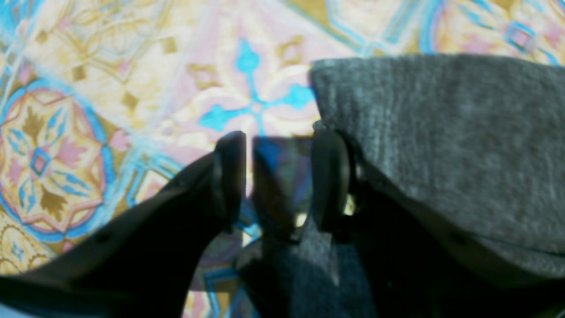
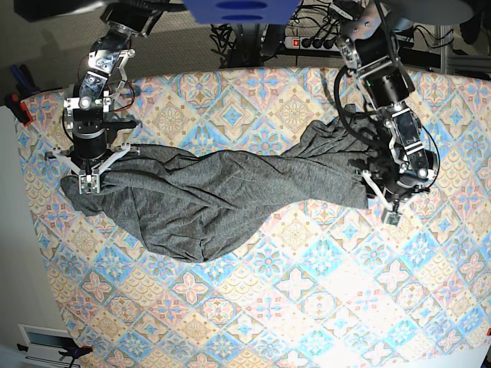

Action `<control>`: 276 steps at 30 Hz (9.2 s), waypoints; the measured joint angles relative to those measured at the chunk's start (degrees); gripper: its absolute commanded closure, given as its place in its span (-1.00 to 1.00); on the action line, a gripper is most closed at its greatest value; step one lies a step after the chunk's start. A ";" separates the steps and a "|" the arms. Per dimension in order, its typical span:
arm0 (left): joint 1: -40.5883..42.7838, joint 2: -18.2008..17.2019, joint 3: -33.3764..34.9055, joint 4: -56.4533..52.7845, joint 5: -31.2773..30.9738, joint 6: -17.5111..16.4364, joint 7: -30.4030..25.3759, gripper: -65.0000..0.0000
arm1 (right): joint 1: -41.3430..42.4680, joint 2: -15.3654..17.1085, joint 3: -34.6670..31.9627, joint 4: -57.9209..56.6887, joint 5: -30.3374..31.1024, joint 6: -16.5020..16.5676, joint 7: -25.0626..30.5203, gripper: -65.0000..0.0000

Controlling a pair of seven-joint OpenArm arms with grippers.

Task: Layout the t-shirt on the table in an organized manner, then fold the t-shirt properly
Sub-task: 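Hold the shirt with both grippers, stretching it lengthwise, then adjust the left gripper's grasp on the shirt end, then lift the shirt high with both grippers and shake it out, then lay the shirt flat, holding its edge with both grippers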

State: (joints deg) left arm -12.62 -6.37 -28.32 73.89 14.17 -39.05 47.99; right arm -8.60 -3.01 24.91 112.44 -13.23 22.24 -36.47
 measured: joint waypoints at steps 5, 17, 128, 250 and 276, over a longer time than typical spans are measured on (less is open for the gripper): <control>3.65 0.83 0.81 6.05 -0.66 -1.25 2.08 0.25 | 0.13 0.02 -0.07 -0.07 0.00 0.00 0.17 1.00; 5.53 0.70 0.81 7.74 -2.40 -1.05 1.75 0.25 | 0.20 0.00 -0.07 -0.11 0.00 0.00 0.17 1.00; 4.35 2.45 2.69 -0.68 -2.58 -0.31 -9.18 0.86 | 0.02 0.00 -0.07 -0.28 0.00 0.00 0.15 1.00; 24.61 -10.91 -2.86 19.32 -22.88 -1.20 12.66 0.88 | -6.67 -5.81 7.80 -0.81 0.63 0.04 -2.86 1.00; 36.89 -14.93 1.38 23.17 -15.54 -1.27 2.49 0.77 | -8.52 -6.21 11.45 -7.54 1.27 0.00 -9.92 0.97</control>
State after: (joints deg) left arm 24.27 -21.30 -26.94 97.06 -1.37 -40.32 50.48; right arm -17.12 -9.21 36.36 104.90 -11.97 22.24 -46.39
